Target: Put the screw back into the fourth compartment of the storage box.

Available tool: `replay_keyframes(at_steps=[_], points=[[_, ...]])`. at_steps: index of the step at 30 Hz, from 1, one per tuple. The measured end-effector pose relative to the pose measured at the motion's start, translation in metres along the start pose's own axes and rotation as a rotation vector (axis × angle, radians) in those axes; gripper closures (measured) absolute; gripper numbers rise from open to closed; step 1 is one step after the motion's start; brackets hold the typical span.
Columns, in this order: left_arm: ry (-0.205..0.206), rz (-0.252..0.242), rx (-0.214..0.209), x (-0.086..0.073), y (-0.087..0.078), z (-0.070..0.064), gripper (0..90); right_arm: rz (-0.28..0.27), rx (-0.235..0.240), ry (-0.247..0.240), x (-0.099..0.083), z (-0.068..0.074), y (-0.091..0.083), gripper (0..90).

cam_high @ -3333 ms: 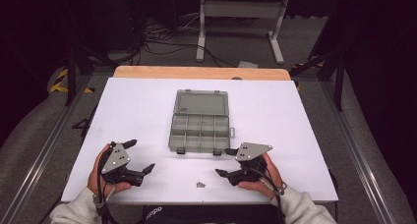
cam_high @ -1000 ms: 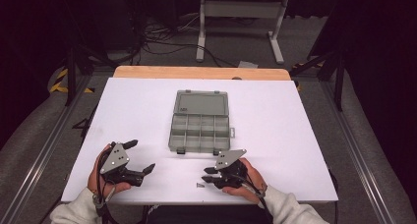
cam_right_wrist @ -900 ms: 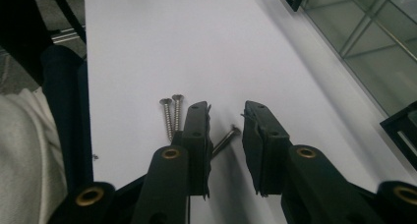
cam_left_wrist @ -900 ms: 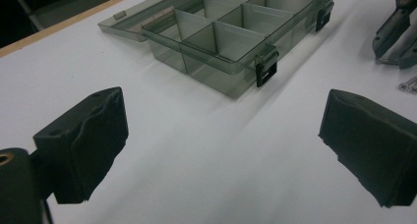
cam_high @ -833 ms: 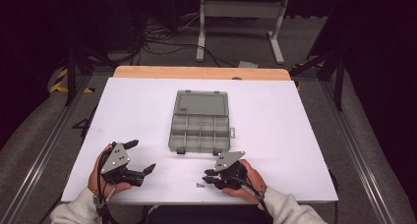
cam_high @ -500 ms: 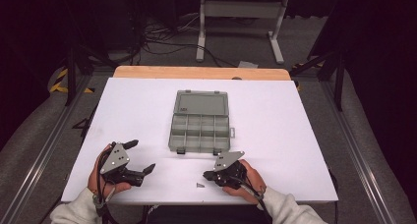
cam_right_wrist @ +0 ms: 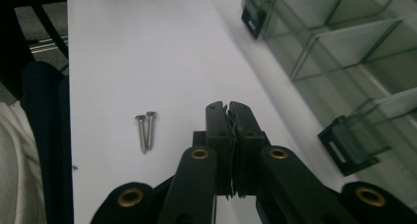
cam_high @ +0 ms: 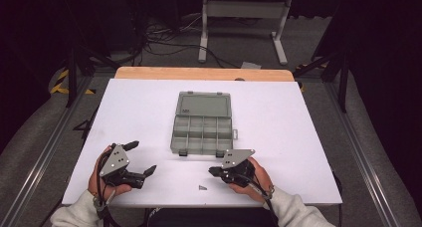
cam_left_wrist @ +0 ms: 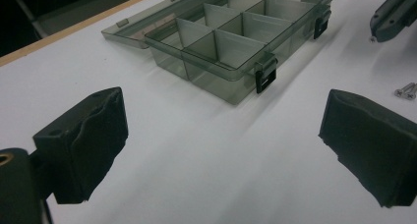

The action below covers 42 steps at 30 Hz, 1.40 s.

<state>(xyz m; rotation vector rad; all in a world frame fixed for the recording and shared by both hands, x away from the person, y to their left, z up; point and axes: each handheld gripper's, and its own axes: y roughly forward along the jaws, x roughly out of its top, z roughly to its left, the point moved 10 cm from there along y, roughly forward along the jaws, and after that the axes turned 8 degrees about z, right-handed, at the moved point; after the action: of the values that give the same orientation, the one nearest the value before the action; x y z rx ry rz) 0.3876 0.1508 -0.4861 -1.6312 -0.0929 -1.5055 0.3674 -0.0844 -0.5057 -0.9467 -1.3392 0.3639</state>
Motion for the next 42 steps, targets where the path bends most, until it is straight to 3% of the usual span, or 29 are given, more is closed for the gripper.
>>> replay_keyframes(at_steps=[9, 19, 31, 42], points=[[-0.009, -0.003, 0.002, 0.0, 0.0, 0.001, 4.8, -0.088, -0.061, 0.009, 0.022, -0.024, -0.022, 88.7], [-0.007, 0.003, 0.003, -0.001, 0.0, 0.002, 4.7, -0.165, -0.152, 0.078, 0.041, -0.074, -0.042, 88.7], [-0.001, 0.004, -0.002, 0.0, 0.001, 0.0, 4.8, -0.17, -0.208, 0.172, 0.044, -0.124, -0.031, 88.7], [-0.005, -0.006, -0.004, 0.001, 0.0, 0.0, 4.8, -0.131, -0.225, 0.237, 0.032, -0.145, -0.013, 88.6]])
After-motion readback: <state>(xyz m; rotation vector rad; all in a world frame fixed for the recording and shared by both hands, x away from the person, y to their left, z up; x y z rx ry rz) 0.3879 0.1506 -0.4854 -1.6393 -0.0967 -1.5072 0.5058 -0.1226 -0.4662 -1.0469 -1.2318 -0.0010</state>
